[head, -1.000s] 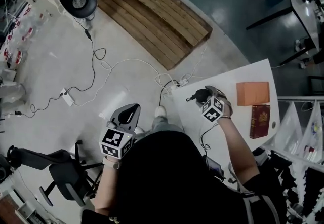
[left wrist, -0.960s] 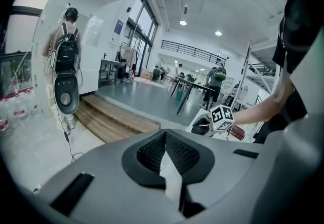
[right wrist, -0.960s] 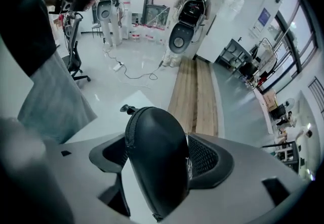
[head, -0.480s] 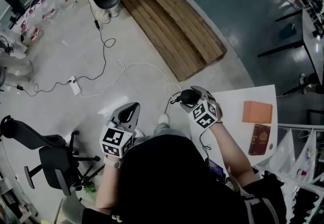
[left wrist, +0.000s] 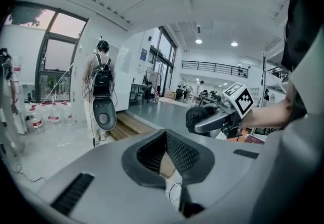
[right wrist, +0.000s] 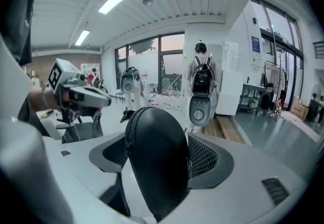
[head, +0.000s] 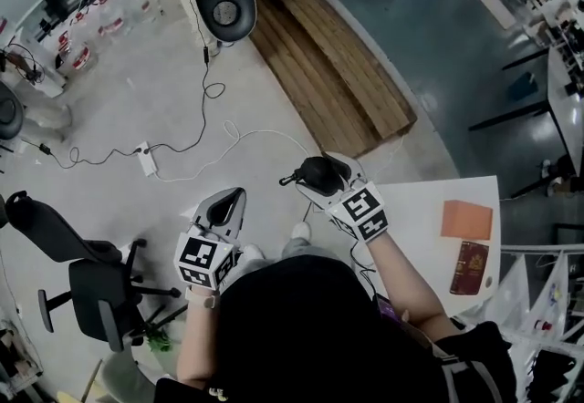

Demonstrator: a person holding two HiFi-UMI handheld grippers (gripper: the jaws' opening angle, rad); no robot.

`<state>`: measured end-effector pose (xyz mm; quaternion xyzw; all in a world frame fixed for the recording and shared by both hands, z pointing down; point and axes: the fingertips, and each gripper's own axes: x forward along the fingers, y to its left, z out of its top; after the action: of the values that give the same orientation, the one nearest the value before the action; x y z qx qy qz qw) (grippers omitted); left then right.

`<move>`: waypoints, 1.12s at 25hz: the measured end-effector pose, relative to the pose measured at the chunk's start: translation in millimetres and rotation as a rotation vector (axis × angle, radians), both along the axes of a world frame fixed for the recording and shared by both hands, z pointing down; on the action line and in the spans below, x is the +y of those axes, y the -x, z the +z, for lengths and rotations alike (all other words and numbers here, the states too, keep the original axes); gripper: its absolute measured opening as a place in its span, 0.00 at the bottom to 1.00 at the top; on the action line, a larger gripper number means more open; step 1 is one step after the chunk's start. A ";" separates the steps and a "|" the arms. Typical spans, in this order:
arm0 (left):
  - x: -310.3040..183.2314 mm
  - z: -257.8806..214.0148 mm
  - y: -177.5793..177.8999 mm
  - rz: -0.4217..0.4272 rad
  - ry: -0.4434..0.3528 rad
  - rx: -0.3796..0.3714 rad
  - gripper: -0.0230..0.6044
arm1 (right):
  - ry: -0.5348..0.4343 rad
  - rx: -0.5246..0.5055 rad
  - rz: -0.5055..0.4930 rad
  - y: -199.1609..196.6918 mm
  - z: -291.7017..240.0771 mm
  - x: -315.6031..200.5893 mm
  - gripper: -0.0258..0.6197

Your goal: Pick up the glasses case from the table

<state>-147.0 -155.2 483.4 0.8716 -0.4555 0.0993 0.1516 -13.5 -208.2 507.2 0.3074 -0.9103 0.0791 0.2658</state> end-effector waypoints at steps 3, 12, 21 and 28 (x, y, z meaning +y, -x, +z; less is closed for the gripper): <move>4.5 -9.4 9.0 -0.011 -0.017 0.012 0.07 | -0.014 -0.106 -0.004 23.5 -27.9 6.9 0.61; 10.5 -32.4 35.0 -0.024 -0.079 0.038 0.07 | -0.021 -0.331 0.001 59.8 -79.0 26.0 0.61; 5.7 -43.5 54.1 -0.045 -0.122 0.074 0.07 | -0.071 -0.448 -0.028 71.8 -104.3 38.5 0.62; -0.8 -41.0 51.7 -0.004 -0.136 0.061 0.07 | -0.088 -0.448 0.003 67.8 -100.2 33.0 0.62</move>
<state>-198.7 -156.0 442.4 0.8816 -0.4580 0.0413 0.1061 -81.3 -175.3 406.9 0.2949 -0.9487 0.1060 0.0430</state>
